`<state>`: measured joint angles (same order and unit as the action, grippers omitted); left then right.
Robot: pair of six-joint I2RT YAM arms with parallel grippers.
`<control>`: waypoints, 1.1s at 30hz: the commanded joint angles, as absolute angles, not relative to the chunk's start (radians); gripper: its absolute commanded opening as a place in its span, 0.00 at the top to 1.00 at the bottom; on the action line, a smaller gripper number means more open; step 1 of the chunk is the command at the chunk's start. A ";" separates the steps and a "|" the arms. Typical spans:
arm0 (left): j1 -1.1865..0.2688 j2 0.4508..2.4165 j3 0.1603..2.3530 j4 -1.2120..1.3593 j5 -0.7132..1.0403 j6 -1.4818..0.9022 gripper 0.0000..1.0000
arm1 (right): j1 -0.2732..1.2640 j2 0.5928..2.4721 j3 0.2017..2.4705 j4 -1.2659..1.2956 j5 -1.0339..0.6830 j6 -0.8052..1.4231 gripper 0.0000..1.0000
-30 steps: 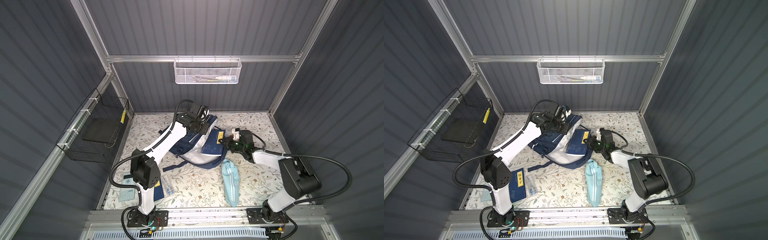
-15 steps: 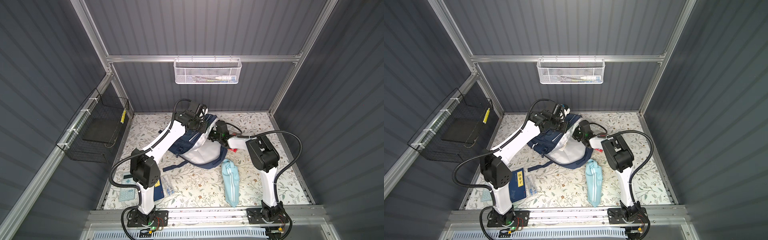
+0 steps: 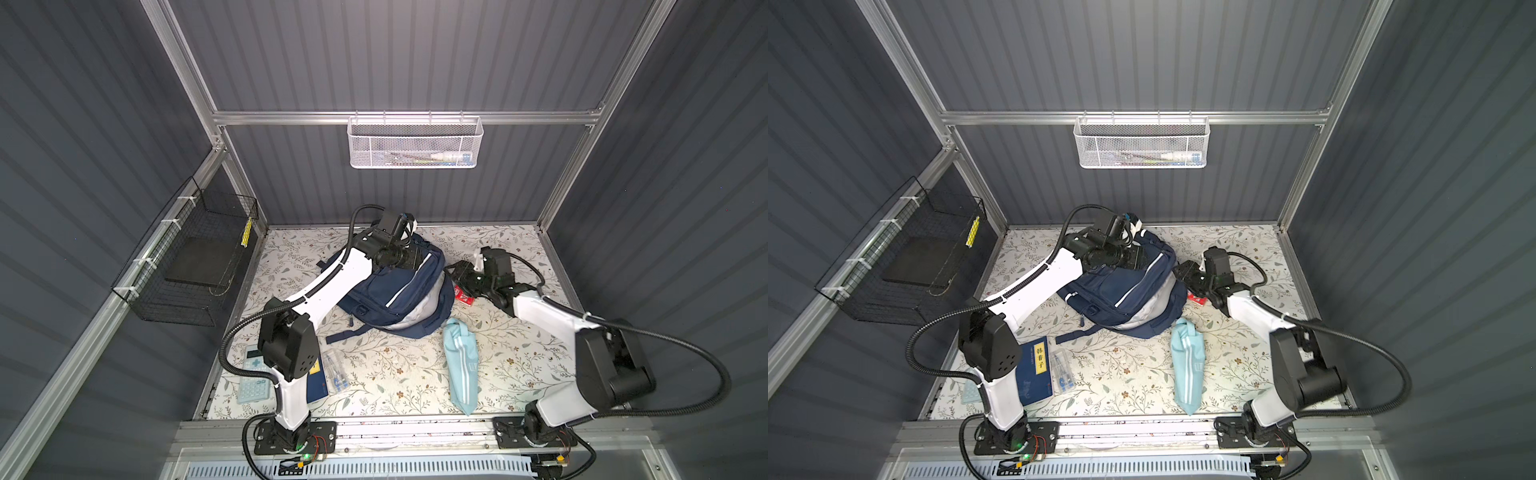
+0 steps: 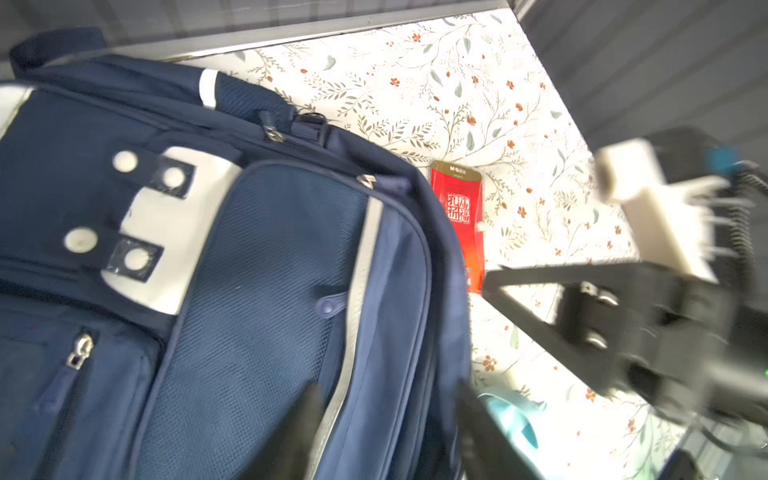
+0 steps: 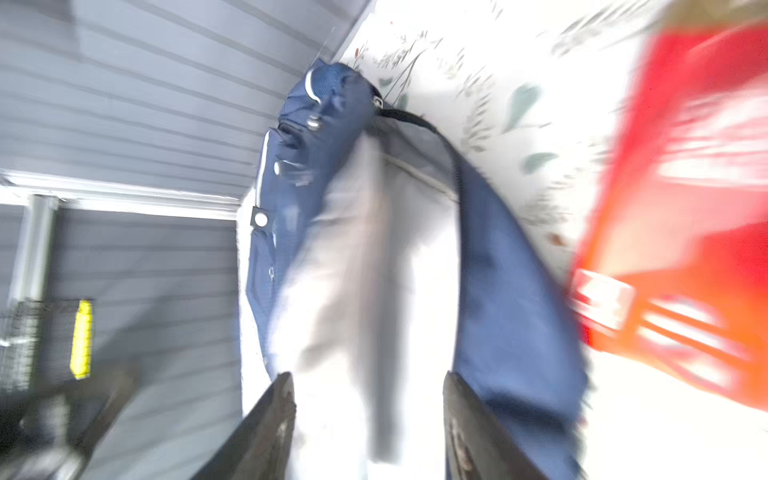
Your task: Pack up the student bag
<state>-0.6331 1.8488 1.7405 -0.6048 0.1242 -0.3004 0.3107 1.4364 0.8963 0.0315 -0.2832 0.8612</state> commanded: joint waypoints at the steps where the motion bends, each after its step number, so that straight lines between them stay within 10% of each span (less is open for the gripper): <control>1: -0.621 1.720 1.645 -0.596 0.105 -0.365 0.21 | 0.349 1.320 0.915 -0.258 -0.209 0.634 0.32; 6: -0.575 1.490 1.344 -0.640 0.023 -0.468 0.04 | 0.505 1.282 0.995 -0.437 -0.178 0.524 0.28; 17: -0.430 1.082 0.845 -0.843 -0.200 -0.747 0.00 | 0.910 1.515 1.134 -0.412 -0.196 0.419 0.30; 33: -0.165 1.075 0.665 -0.849 -0.307 -0.866 0.00 | 0.930 1.645 1.092 -0.185 -0.457 0.458 0.29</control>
